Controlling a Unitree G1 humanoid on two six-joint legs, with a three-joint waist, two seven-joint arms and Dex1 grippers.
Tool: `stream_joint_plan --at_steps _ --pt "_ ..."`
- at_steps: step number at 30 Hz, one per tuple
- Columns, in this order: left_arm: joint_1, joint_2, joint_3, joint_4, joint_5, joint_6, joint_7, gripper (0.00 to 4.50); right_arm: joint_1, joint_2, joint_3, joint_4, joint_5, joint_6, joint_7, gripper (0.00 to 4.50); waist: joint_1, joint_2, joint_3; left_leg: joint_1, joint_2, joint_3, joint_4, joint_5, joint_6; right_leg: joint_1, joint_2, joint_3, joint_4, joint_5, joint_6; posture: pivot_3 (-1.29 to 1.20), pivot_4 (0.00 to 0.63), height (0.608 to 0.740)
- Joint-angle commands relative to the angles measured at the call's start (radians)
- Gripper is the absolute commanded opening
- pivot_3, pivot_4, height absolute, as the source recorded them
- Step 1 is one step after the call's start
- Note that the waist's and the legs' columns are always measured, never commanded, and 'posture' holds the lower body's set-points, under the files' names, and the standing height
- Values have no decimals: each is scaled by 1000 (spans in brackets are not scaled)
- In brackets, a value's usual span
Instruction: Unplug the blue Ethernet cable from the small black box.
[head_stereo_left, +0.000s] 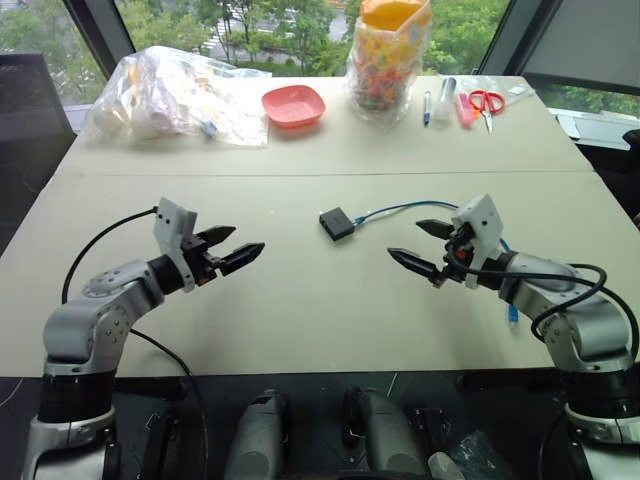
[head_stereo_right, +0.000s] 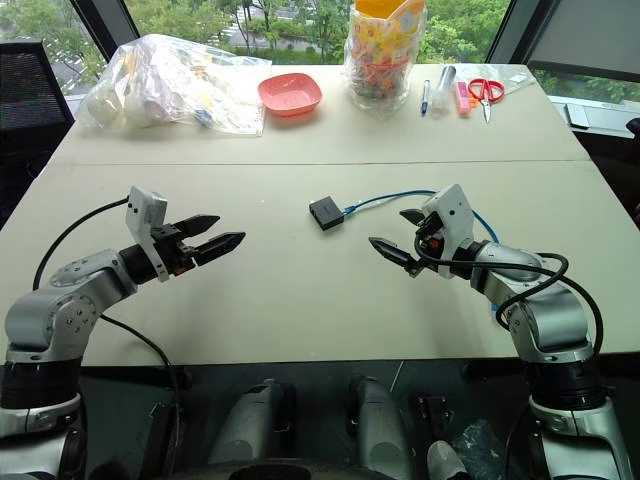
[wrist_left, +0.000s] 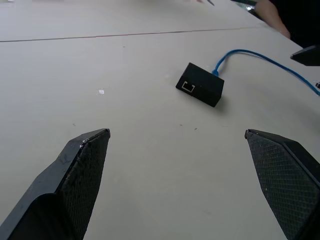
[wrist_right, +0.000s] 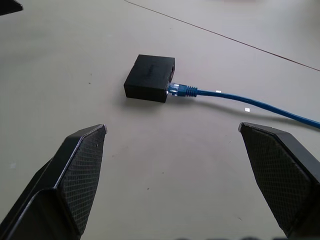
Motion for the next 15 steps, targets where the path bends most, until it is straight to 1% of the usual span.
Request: stream_joint_plan --at_steps 1,6,8,11,13,15 --pt "-31 9 -4 7 0 -9 -16 4500 -40 -4 7 20 -24 -35 18 4431 0 0 0 0 0 0 0 0 0 0 0 0 0 0 0 0 150 740" --pt "-67 30 -35 63 16 -23 -71 4500 -77 -5 38 79 -72 -80 46 4431 0 0 0 0 -1 0 0 0 0 0 0 0 1 0 0 0 150 740" --pt "-87 44 -46 92 26 -29 -106 4500 -103 -12 74 117 -113 -116 69 4431 0 0 0 0 -1 1 0 0 0 0 0 0 1 0 0 0 150 740" --pt "-131 108 -87 144 51 -45 -215 4500 -210 -2 171 273 -207 -208 134 4431 -4 0 0 1 -2 1 1 0 0 -1 0 0 1 0 0 0 150 740" --pt "-149 132 -95 157 48 -43 -256 4500 -270 16 199 374 -231 -251 172 4431 -7 0 0 1 -2 2 2 0 0 -1 0 0 2 0 -1 0 150 740" --pt "-159 150 -77 159 39 -40 -269 4500 -378 59 243 571 -282 -331 214 4431 -8 0 0 1 -2 2 1 0 0 -1 0 0 2 0 -1 0 150 740"
